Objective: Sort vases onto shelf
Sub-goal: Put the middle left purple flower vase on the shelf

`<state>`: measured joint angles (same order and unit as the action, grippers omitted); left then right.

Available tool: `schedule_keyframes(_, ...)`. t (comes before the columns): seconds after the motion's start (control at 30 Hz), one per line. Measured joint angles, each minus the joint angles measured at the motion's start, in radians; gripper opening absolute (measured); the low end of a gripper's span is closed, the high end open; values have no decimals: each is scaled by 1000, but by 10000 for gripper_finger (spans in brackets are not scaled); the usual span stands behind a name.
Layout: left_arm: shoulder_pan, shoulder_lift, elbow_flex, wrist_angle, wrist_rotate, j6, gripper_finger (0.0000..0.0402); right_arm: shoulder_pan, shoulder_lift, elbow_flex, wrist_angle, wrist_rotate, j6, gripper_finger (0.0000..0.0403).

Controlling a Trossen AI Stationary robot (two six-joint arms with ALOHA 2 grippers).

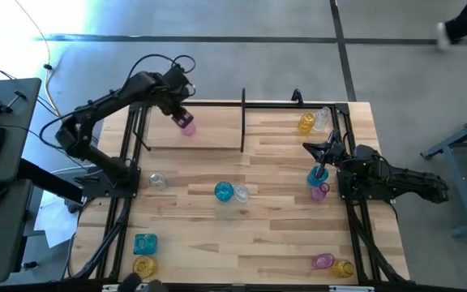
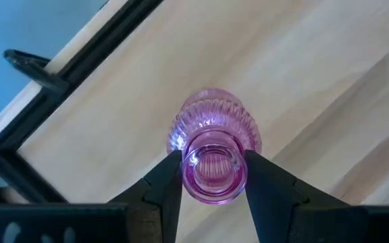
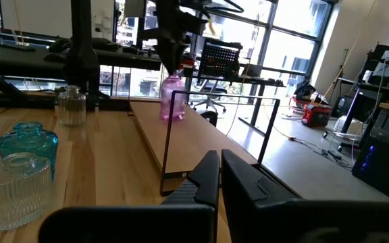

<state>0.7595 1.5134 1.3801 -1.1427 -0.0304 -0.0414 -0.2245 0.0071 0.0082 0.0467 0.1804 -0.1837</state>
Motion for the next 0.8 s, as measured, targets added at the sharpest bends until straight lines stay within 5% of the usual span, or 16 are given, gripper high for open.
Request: schedule_keyframes(0.8,-7,271,297,49,20,-15,122,0,0,0,0,0,0,0)
